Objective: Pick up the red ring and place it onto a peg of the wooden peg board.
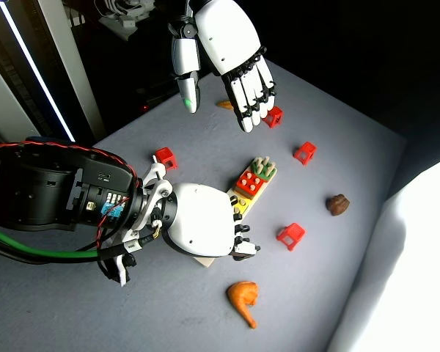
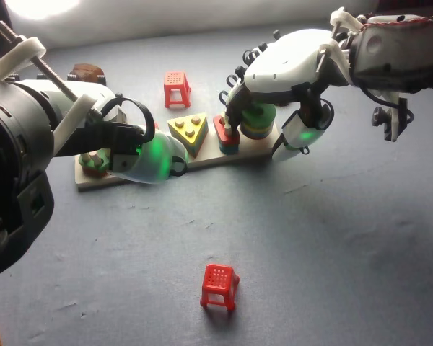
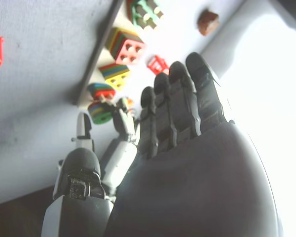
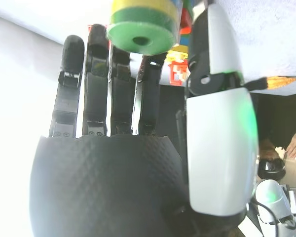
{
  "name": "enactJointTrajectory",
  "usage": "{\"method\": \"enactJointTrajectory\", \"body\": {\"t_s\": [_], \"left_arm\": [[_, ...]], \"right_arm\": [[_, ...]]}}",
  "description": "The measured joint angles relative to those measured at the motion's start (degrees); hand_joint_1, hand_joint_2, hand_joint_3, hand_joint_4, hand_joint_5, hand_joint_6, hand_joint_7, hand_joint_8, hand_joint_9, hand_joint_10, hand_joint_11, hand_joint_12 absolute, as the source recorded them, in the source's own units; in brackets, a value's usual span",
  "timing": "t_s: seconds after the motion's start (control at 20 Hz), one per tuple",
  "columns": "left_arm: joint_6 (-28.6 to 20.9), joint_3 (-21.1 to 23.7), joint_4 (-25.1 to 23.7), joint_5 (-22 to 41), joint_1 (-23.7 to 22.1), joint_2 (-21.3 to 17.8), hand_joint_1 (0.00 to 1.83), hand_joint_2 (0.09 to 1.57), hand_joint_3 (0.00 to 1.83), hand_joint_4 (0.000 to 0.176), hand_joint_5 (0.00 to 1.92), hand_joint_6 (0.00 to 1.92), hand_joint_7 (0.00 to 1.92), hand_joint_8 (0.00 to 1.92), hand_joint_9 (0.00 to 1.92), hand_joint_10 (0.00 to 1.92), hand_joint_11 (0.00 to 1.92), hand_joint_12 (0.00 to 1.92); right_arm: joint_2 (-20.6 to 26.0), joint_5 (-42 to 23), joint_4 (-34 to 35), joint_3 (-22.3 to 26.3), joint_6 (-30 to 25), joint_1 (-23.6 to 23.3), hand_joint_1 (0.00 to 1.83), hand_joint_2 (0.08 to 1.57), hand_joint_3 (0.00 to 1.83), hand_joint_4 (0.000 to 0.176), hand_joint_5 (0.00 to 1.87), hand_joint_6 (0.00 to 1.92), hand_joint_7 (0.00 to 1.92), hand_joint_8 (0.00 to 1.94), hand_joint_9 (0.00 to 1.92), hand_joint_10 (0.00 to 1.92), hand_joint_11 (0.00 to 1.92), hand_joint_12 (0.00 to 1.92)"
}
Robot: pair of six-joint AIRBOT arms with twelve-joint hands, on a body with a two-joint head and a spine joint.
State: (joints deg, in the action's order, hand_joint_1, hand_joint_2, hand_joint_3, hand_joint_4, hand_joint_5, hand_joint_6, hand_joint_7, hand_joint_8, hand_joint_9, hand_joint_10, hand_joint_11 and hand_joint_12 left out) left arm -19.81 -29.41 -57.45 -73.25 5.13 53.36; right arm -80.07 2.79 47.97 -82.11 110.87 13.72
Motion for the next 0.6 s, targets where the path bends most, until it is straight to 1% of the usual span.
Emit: {"method": "enactJointTrajectory", "body": {"t_s": [0.05,0.1,0.15,0.2,0.35,0.5,0.55,0.6], "left_arm": [[0.0,0.0,-0.02,0.0,0.0,0.0,0.0,1.26,0.0,0.0,0.26,0.01,0.3,0.01,0.27,0.01,0.0,0.56],[0.0,0.02,0.0,0.0,0.0,0.0,0.0,1.26,0.0,0.0,0.26,0.01,0.3,0.01,0.27,0.01,0.0,0.56],[0.0,0.02,0.0,0.0,0.0,0.0,0.0,1.26,0.0,0.0,0.24,0.0,0.28,0.0,0.26,0.0,0.0,0.55],[0.0,0.02,0.0,0.02,0.0,0.0,0.0,1.26,0.0,0.0,0.22,0.0,0.26,0.0,0.24,0.0,0.0,0.48],[-0.02,0.0,0.0,0.04,0.0,0.0,0.0,1.26,0.0,0.0,0.22,0.0,0.27,0.0,0.25,0.01,0.0,0.53],[0.0,0.02,0.0,0.04,0.0,0.0,0.0,1.26,0.0,0.0,0.25,0.01,0.29,0.01,0.27,0.01,0.0,0.55],[-0.02,0.02,0.0,0.04,0.0,0.0,0.0,1.25,0.0,0.0,0.27,0.01,0.31,0.01,0.28,0.01,0.0,0.58],[0.0,0.0,0.0,0.02,0.0,0.0,0.0,1.26,0.0,0.0,0.26,0.0,0.3,0.0,0.26,0.0,0.0,0.52]], "right_arm": [[0.0,-0.07,0.0,0.0,0.0,0.0,1.03,0.97,0.0,0.0,0.35,0.0,0.38,0.0,0.41,0.0,0.0,1.13],[0.0,-0.07,0.0,0.0,0.0,0.0,1.03,0.97,0.0,0.0,0.35,0.0,0.38,0.0,0.41,0.0,0.0,1.13],[0.0,-0.04,0.0,0.0,0.0,0.0,0.96,0.99,0.01,0.0,0.3,0.0,0.33,0.0,0.37,0.0,0.0,1.07],[0.0,0.07,0.0,0.0,0.07,0.04,0.96,0.99,0.0,0.0,0.34,0.02,0.37,0.01,0.38,0.01,0.0,1.07],[0.0,0.09,-0.02,0.0,0.72,0.04,0.95,1.01,0.01,0.0,0.34,0.01,0.36,0.01,0.38,0.0,0.0,1.06],[-0.04,0.07,-0.02,0.0,0.72,0.02,0.97,1.0,0.0,0.0,0.36,0.01,0.38,0.01,0.4,0.01,0.0,1.09],[-0.04,0.07,0.0,0.0,0.72,0.02,0.98,0.98,0.0,0.0,0.39,0.02,0.42,0.02,0.43,0.02,0.0,1.12],[-0.07,0.07,-0.04,0.0,0.74,0.02,0.92,1.0,0.0,0.0,0.38,0.01,0.41,0.01,0.42,0.01,0.0,1.13]]}}
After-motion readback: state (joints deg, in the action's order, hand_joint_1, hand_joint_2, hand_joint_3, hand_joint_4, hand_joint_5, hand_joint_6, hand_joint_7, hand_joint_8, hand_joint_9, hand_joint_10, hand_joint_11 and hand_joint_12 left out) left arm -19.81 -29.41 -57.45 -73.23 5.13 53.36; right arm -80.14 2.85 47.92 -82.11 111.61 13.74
